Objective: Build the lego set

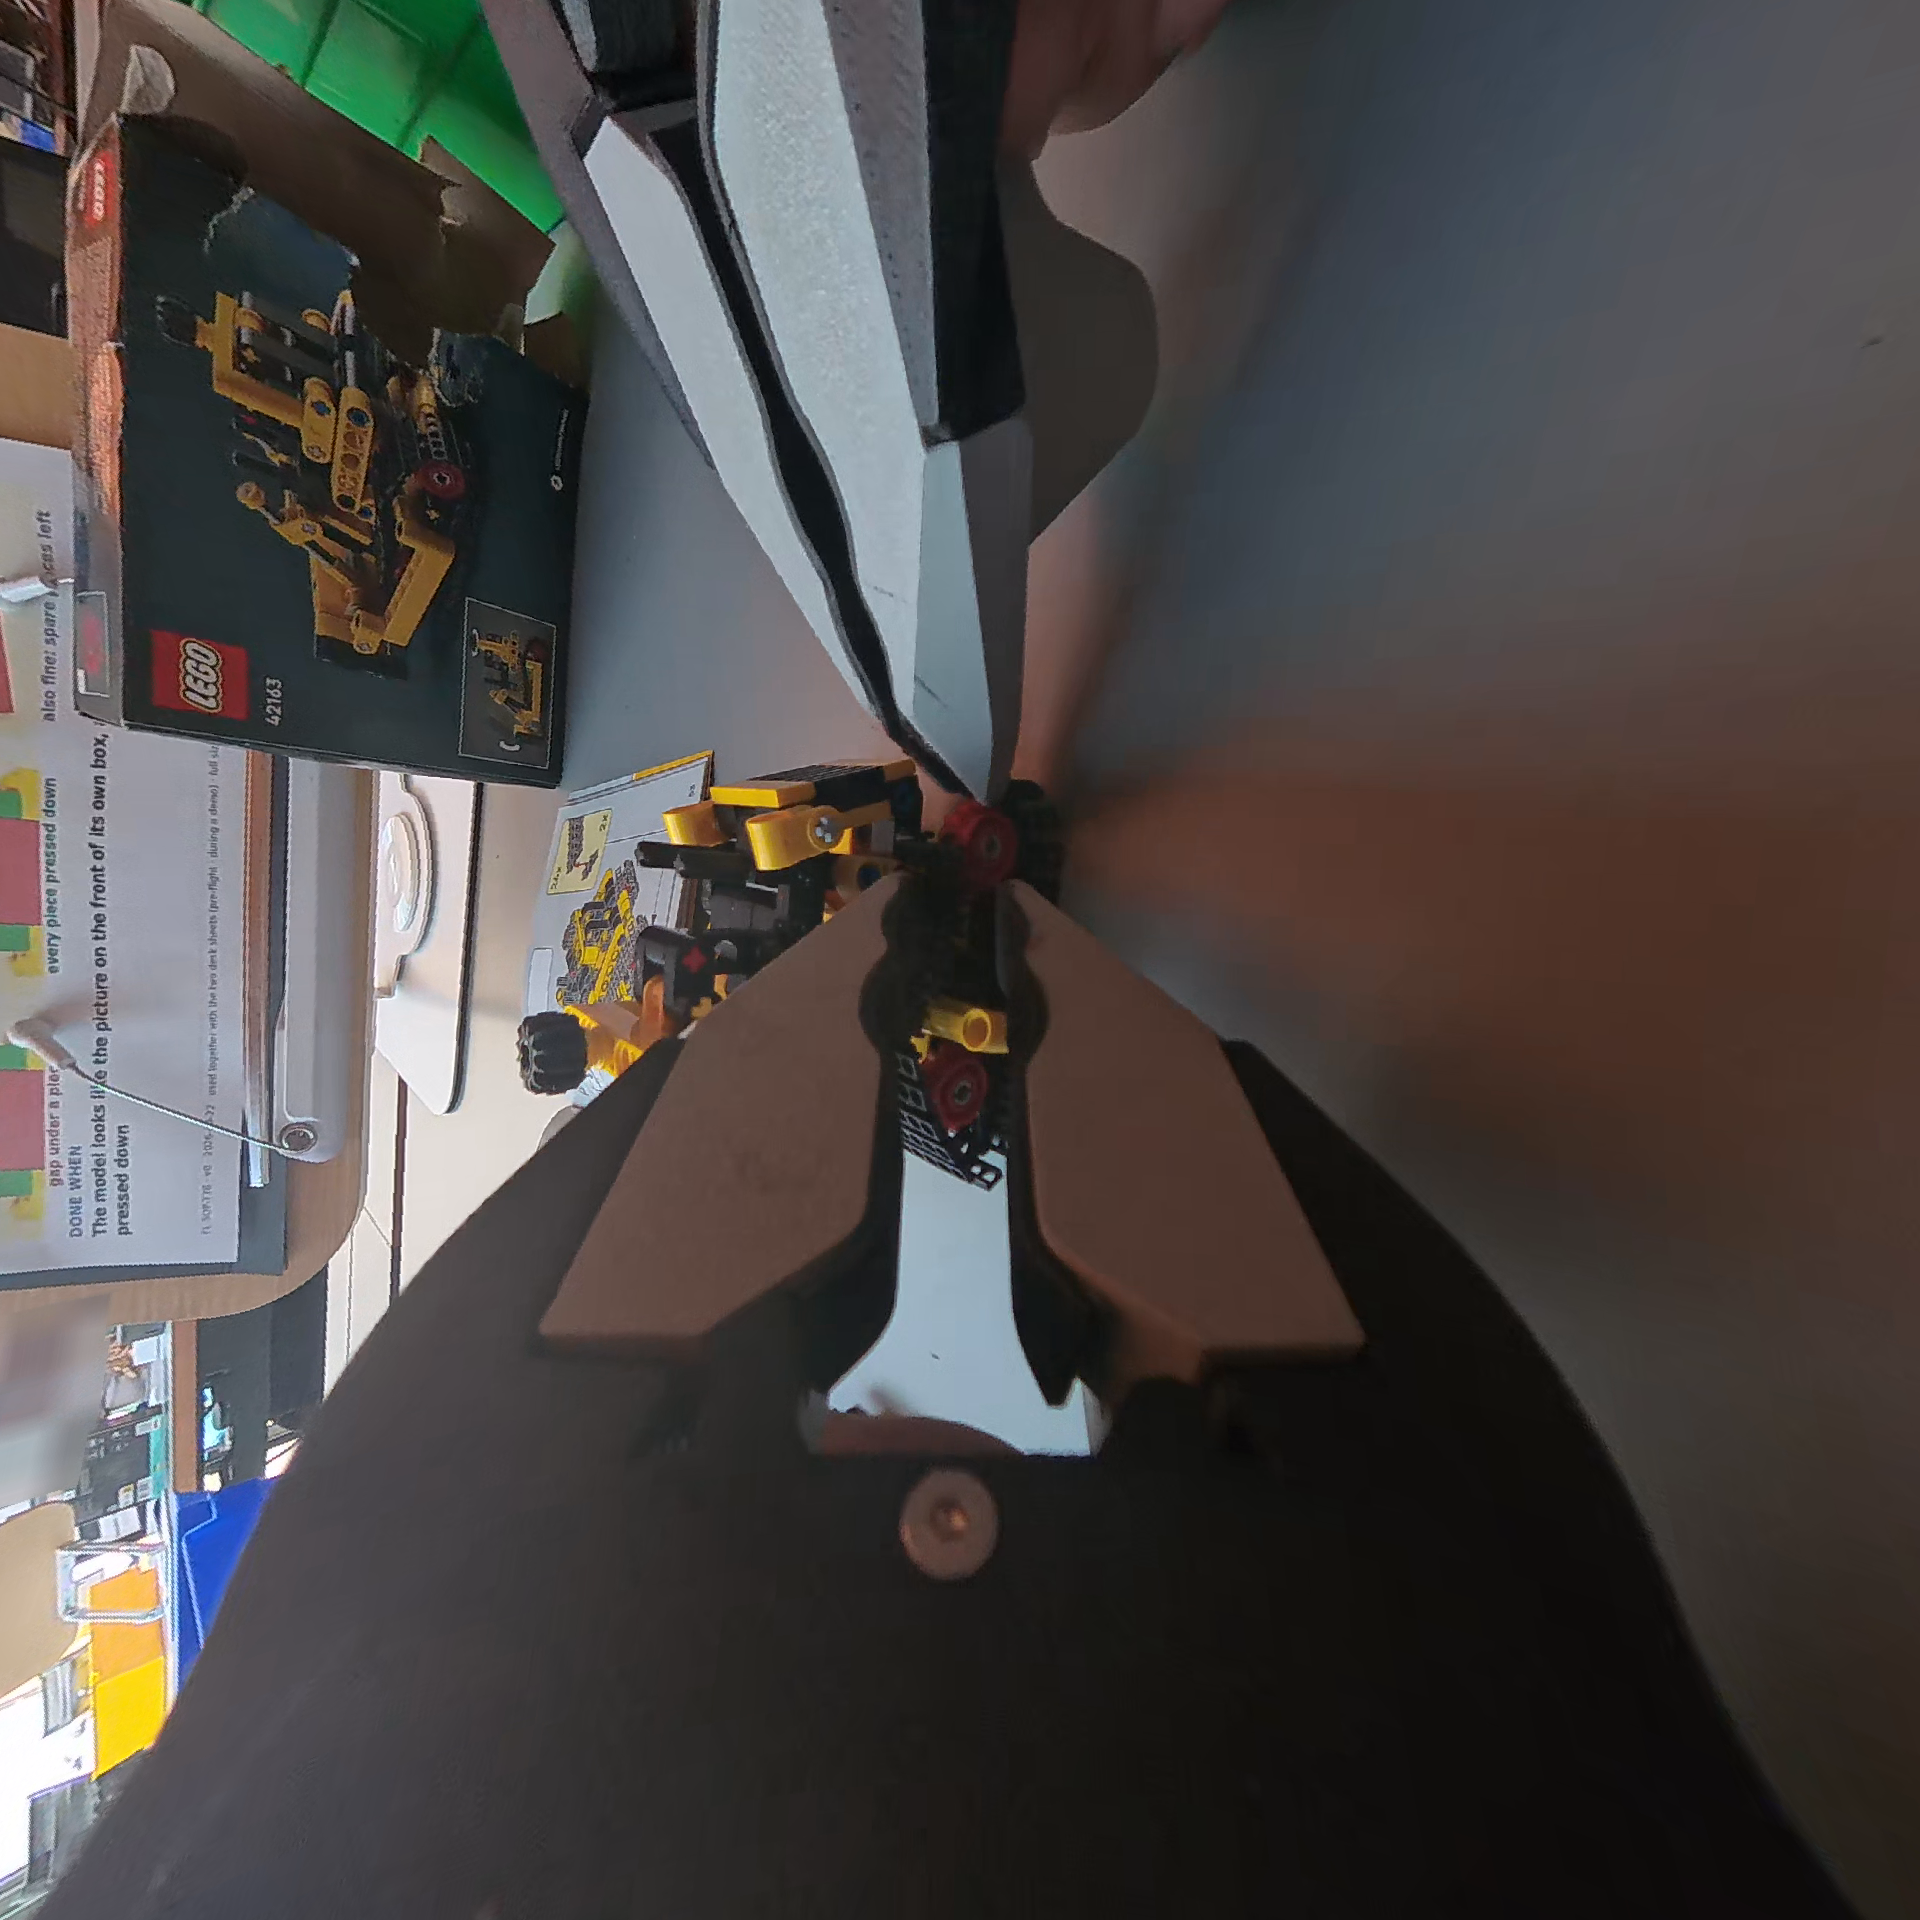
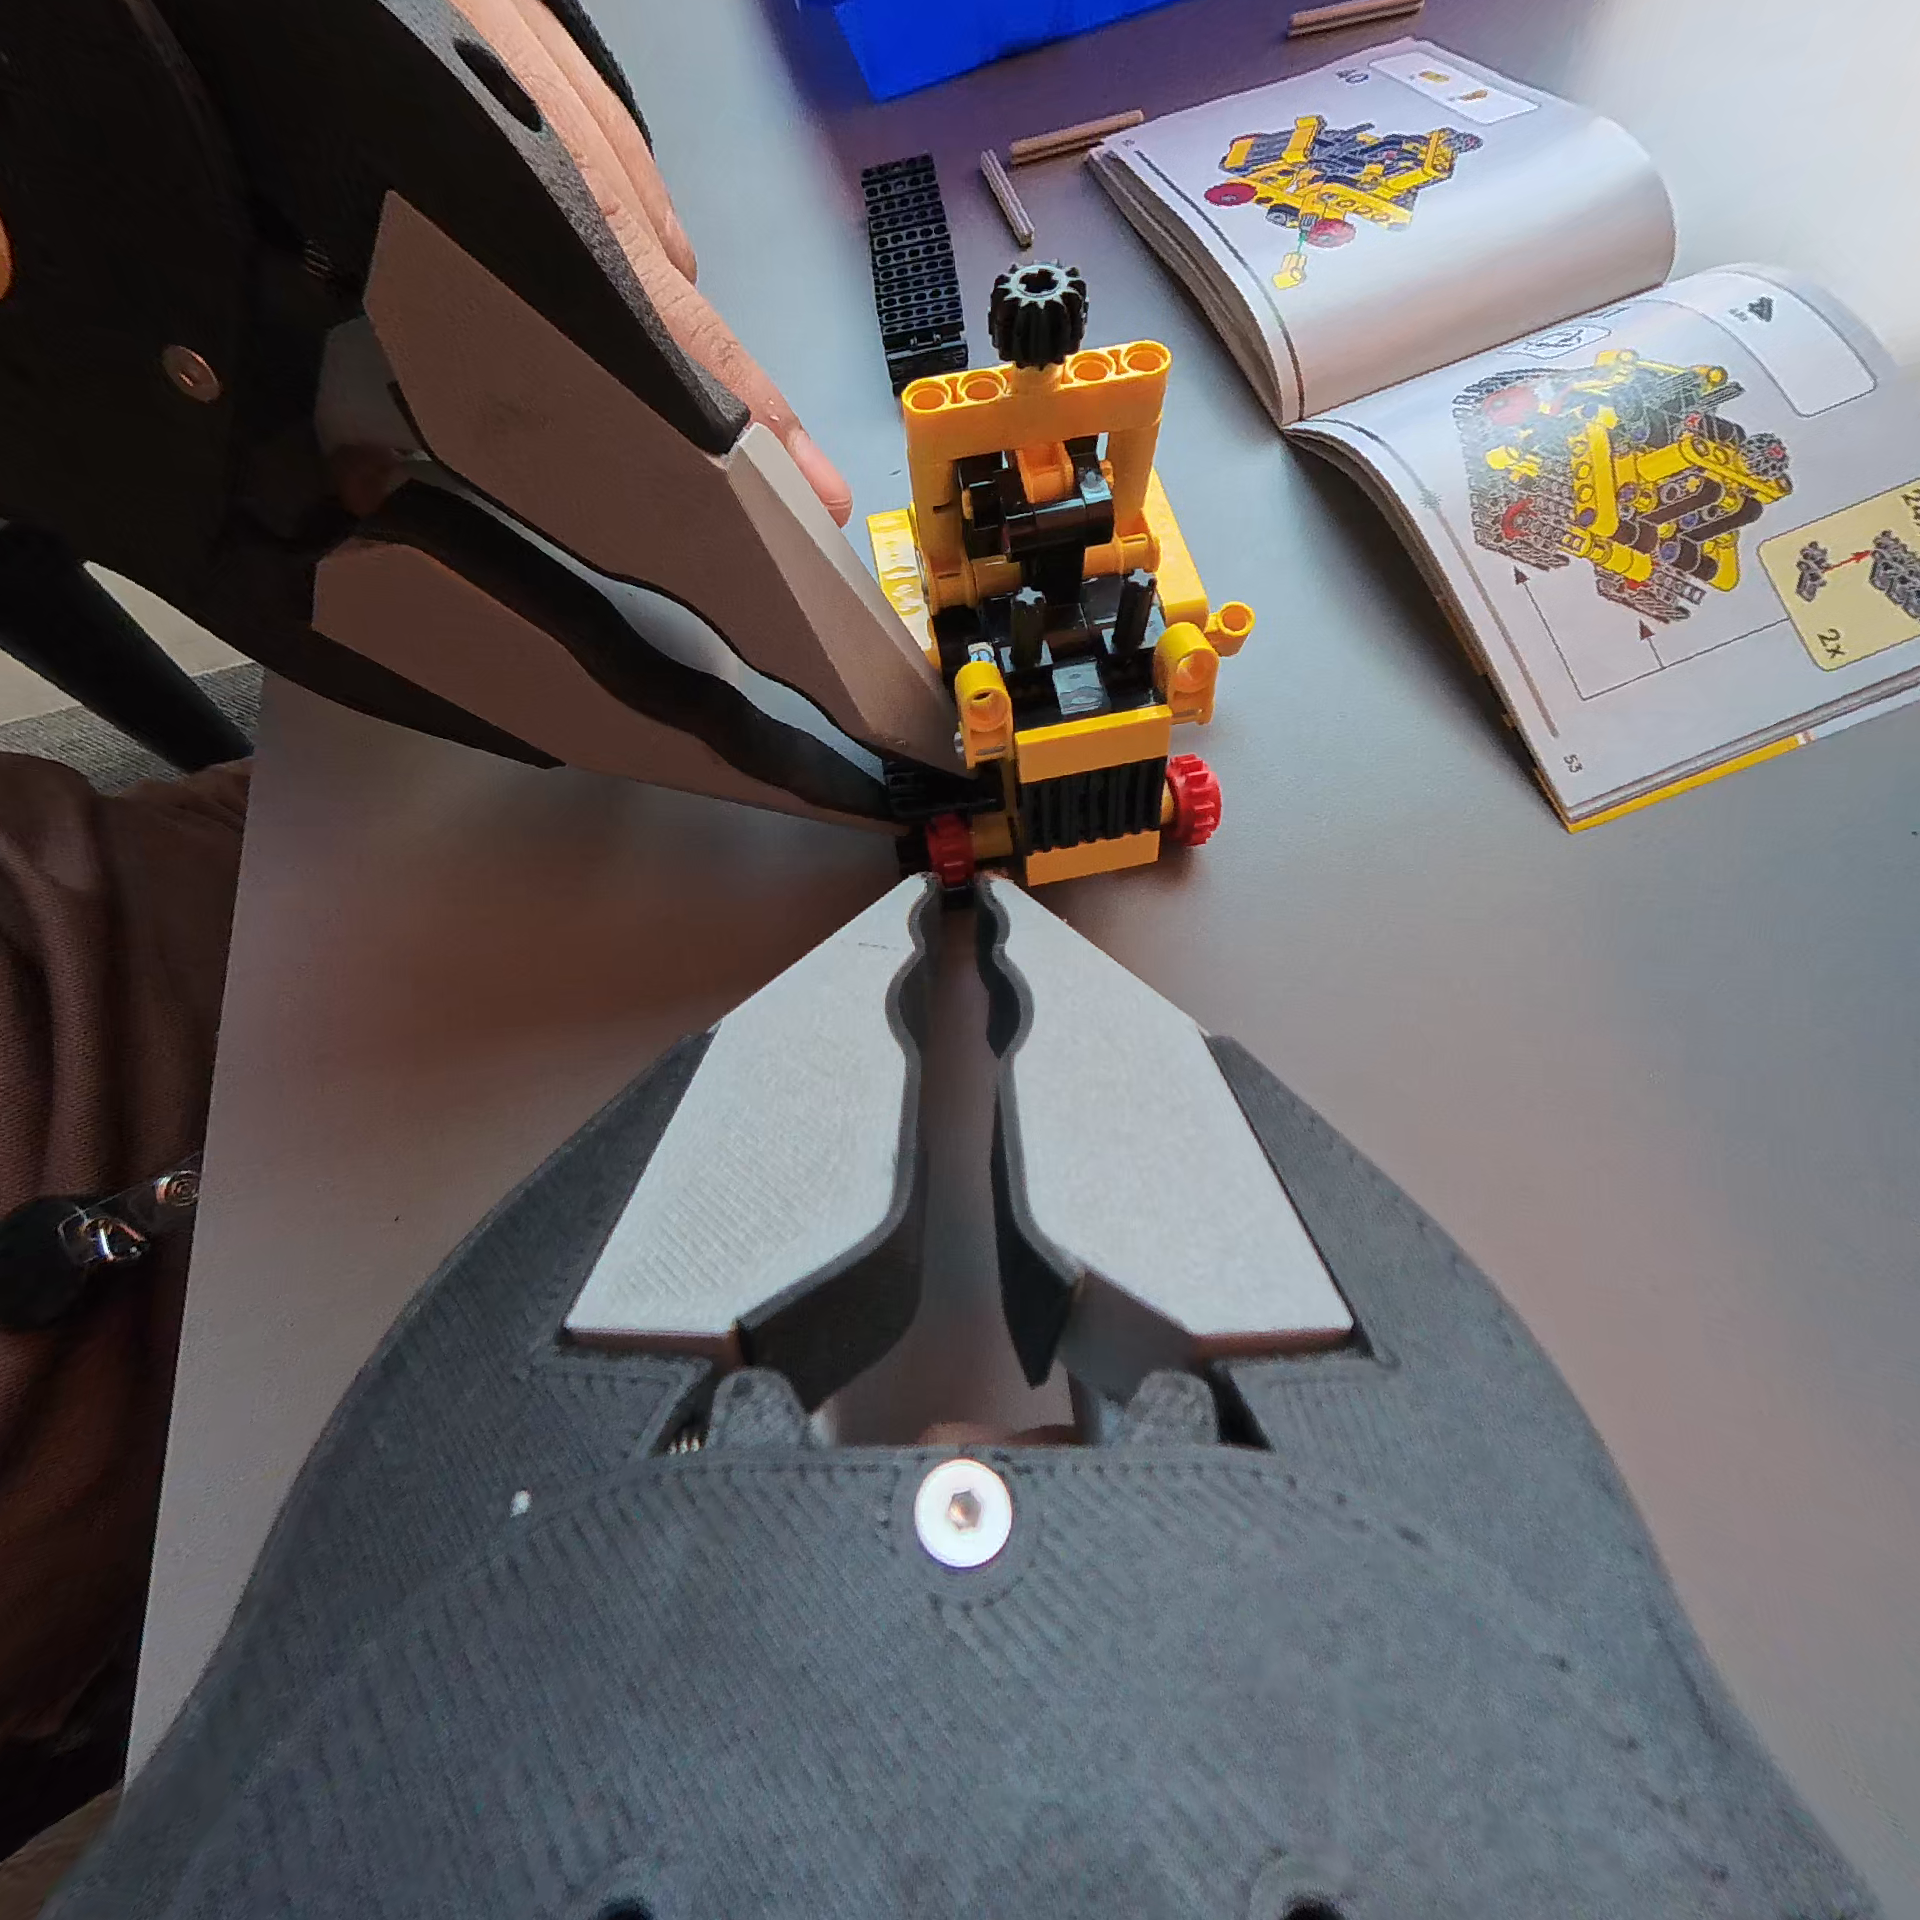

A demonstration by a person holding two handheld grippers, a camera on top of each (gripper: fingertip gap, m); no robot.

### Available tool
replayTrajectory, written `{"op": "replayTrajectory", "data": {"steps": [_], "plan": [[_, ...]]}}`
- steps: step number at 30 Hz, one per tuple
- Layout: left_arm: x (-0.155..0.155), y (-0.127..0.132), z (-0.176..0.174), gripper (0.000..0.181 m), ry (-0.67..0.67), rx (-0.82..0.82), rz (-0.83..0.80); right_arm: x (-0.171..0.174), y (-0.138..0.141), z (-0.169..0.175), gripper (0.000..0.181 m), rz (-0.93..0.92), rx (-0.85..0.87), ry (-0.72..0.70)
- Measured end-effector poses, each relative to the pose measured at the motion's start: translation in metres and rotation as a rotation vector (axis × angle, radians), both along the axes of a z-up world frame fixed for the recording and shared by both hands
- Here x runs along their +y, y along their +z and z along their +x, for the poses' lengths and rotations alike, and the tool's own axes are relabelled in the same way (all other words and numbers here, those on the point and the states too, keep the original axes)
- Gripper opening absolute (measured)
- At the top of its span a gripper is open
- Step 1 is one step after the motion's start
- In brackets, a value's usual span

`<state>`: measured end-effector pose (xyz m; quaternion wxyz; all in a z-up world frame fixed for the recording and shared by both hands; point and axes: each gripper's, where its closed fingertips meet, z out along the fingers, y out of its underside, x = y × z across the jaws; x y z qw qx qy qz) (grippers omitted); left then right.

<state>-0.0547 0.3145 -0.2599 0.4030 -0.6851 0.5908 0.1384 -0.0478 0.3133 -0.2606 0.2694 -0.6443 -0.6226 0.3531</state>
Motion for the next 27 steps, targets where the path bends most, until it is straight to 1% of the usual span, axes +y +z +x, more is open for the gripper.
{"op": "replayTrajectory", "data": {"steps": [15,27], "plan": [[0.0017,-0.0004,0.0001,0.014,0.007,-0.017,0.0,0.0053,0.0017,0.0049,0.003,-0.109,0.014,-0.027],[0.0026,0.0001,0.0006,0.015,0.005,-0.048,-0.01,0.0096,-0.0027,0.008,0.003,-0.134,-0.013,-0.048]]}}
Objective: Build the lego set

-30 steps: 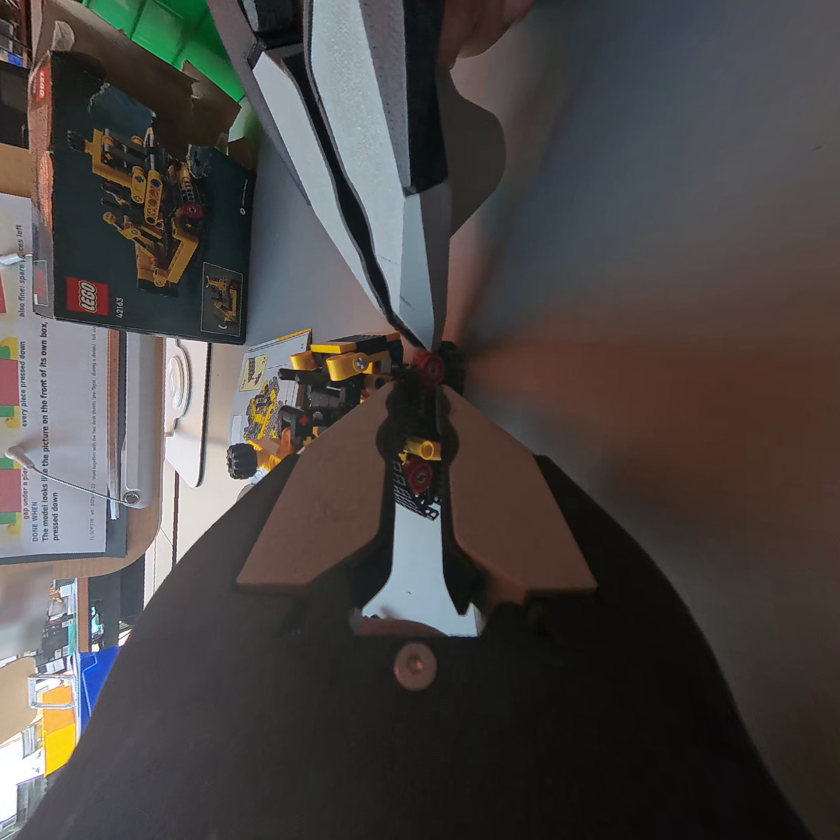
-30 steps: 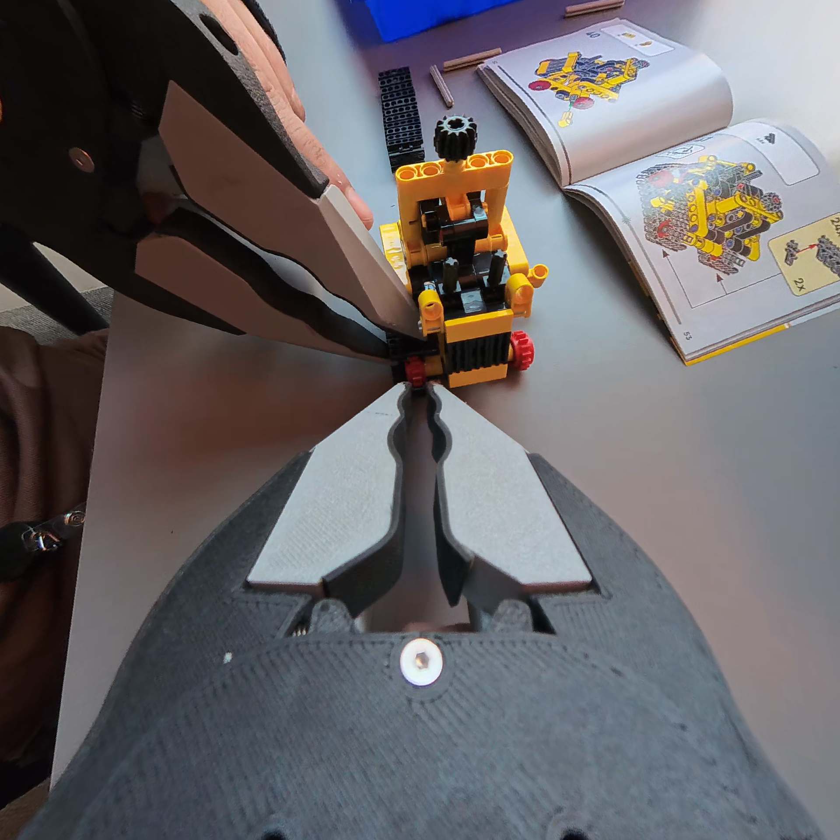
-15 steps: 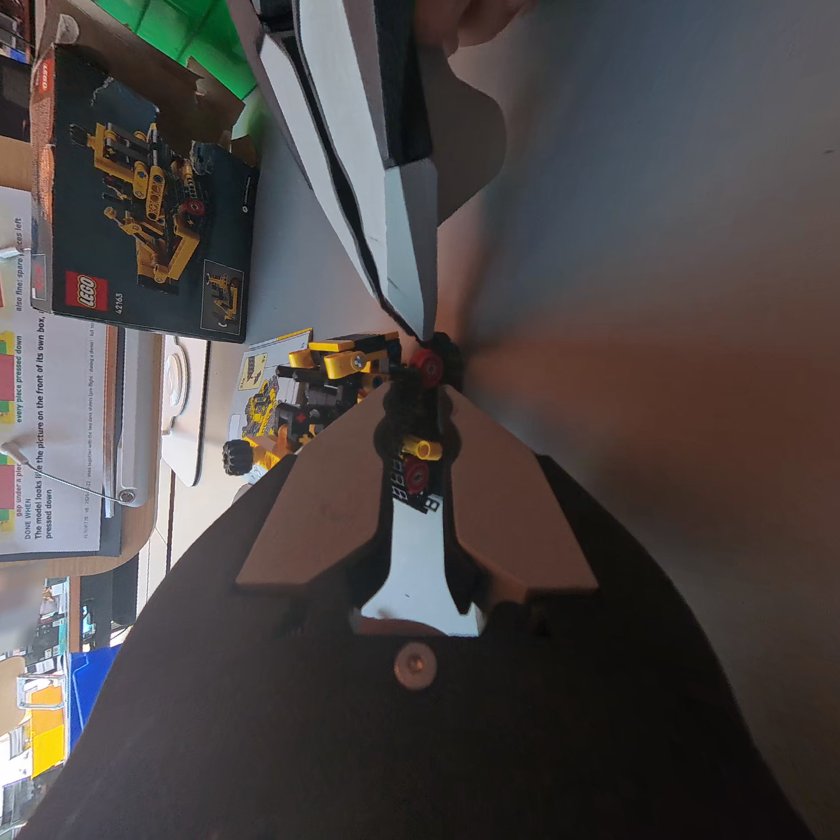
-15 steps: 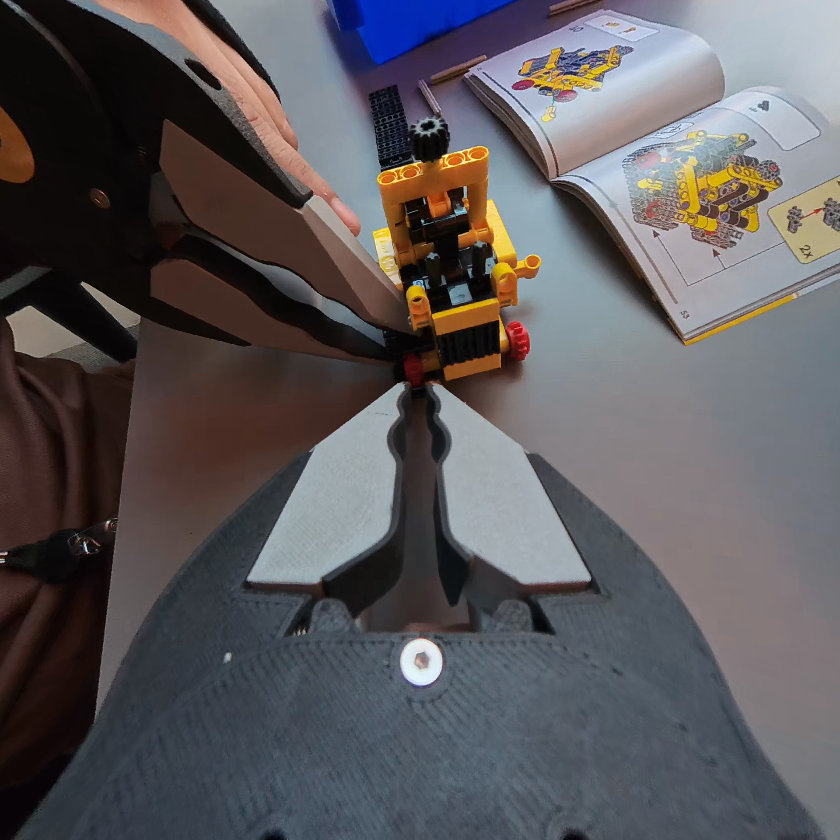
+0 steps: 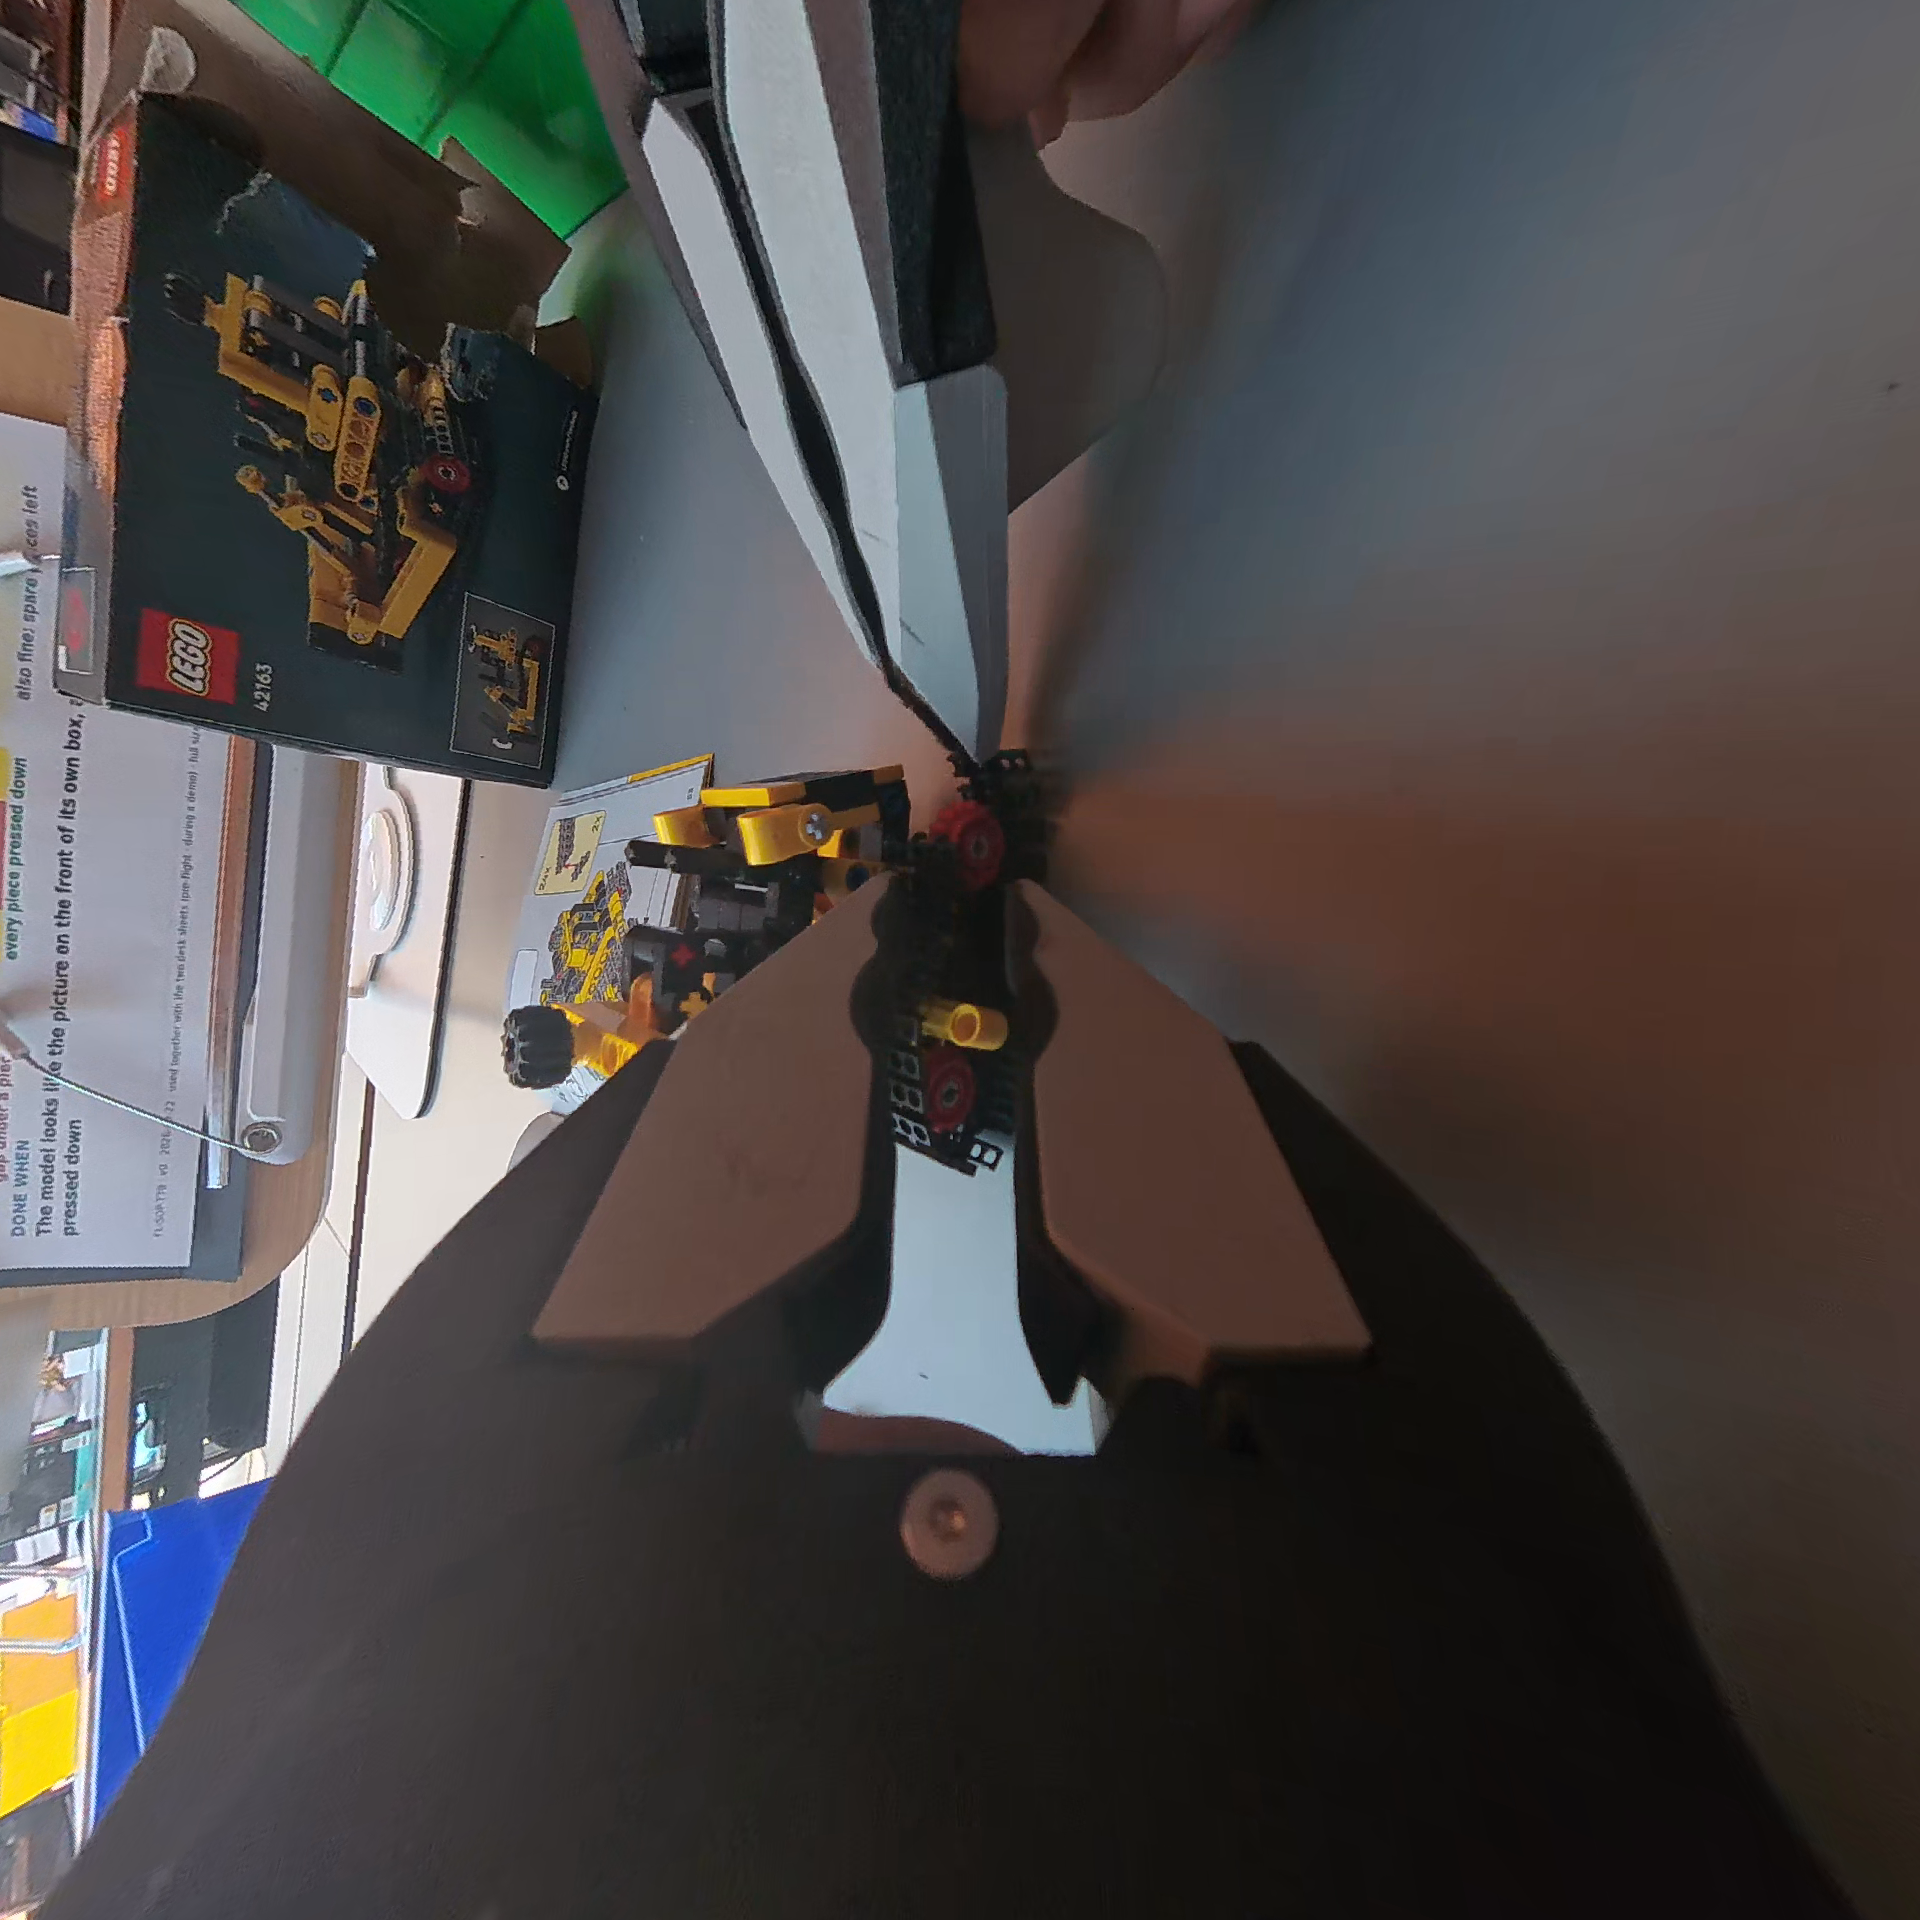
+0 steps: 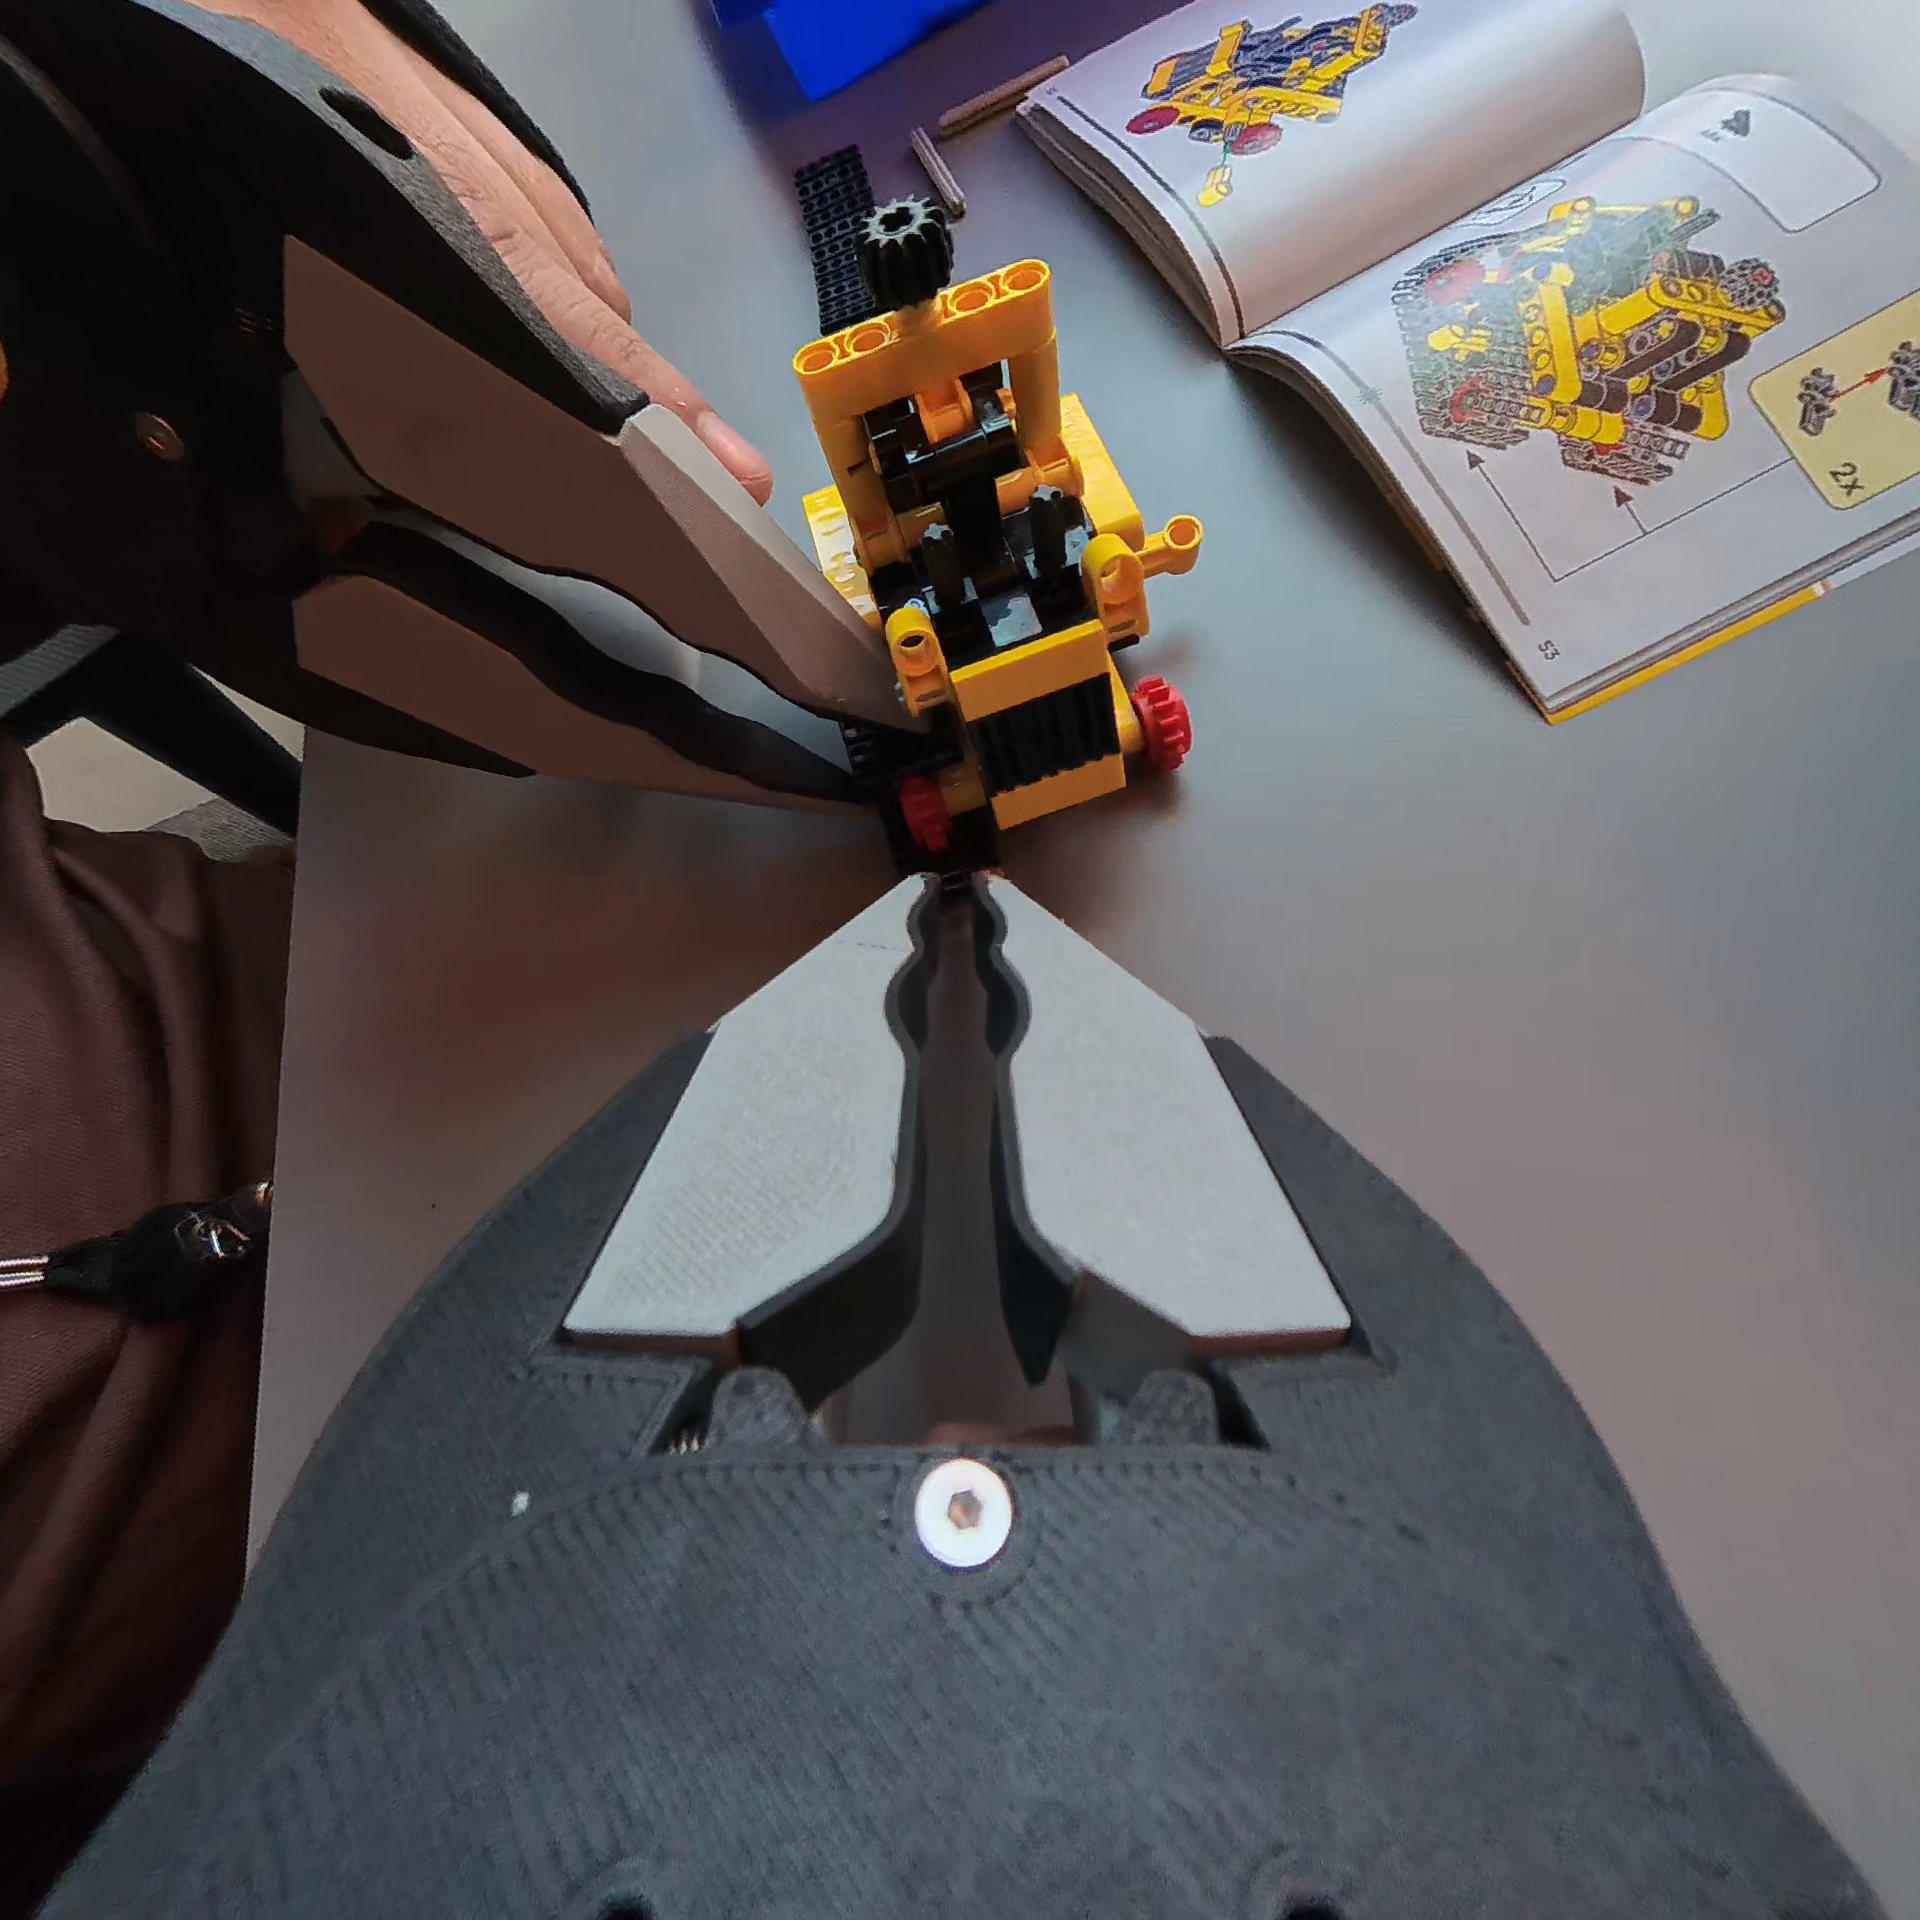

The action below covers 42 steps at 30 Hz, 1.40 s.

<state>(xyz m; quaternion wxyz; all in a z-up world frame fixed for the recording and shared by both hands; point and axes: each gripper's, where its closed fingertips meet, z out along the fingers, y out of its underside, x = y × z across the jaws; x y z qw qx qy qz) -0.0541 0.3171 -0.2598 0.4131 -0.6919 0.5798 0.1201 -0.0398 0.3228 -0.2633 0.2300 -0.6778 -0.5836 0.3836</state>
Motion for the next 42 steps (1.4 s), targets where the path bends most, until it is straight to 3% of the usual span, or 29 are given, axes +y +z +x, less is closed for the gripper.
{"op": "replayTrajectory", "data": {"steps": [15,32,42], "plan": [[0.002,-0.002,0.003,0.015,-0.001,-0.008,0.005,-0.001,0.006,-0.006,0.002,-0.015,0.038,-0.009],[0.005,0.002,0.008,0.009,-0.01,0.022,0.087,-0.001,0.003,-0.004,0.0,-0.252,0.031,-0.06],[0.005,-0.003,0.015,0.024,0.004,0.023,0.108,0.0,-0.001,-0.004,0.0,-0.263,0.008,-0.07]]}}
